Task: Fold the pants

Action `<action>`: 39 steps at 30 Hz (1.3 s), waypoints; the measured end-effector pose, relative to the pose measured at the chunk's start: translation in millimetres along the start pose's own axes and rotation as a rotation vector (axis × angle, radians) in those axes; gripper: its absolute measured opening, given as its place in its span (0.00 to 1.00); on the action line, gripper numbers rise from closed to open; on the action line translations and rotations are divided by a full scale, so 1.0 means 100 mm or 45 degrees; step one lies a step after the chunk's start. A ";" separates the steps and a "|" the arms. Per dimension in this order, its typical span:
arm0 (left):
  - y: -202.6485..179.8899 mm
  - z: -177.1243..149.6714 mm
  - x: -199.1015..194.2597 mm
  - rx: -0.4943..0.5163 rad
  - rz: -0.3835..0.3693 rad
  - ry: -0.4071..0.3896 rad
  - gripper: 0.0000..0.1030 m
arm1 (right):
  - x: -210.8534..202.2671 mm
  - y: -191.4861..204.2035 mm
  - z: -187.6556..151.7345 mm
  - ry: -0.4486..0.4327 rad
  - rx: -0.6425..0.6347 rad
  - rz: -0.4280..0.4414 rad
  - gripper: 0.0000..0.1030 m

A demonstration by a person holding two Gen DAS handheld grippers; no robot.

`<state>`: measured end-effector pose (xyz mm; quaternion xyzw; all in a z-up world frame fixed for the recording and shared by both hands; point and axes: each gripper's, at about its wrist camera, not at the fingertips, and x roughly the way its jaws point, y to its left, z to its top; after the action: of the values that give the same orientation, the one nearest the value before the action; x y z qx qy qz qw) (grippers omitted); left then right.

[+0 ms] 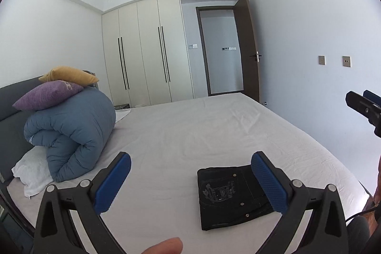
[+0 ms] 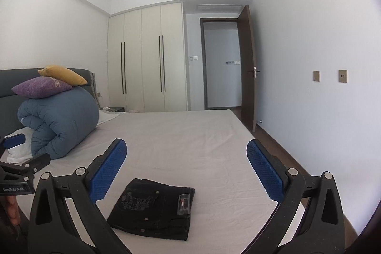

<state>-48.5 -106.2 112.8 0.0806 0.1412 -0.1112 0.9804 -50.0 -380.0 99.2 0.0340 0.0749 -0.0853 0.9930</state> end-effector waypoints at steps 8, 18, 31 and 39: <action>-0.02 0.09 0.16 -0.093 0.008 0.235 1.00 | -0.30 0.25 0.06 0.256 0.030 -0.006 1.00; -0.18 -0.34 0.40 -0.174 -0.033 0.497 1.00 | -0.05 0.38 -0.32 0.553 0.095 -0.062 1.00; -0.20 -0.52 0.51 -0.178 -0.035 0.587 1.00 | 0.25 0.36 -0.55 0.700 0.094 -0.067 1.00; -0.20 -0.55 0.53 -0.178 -0.036 0.609 1.00 | 0.29 0.38 -0.59 0.730 0.088 -0.049 1.00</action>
<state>-17.8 -125.4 42.4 0.0344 0.3776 -0.0928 0.9207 -23.8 -342.8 38.5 0.0892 0.3501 -0.0937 0.9277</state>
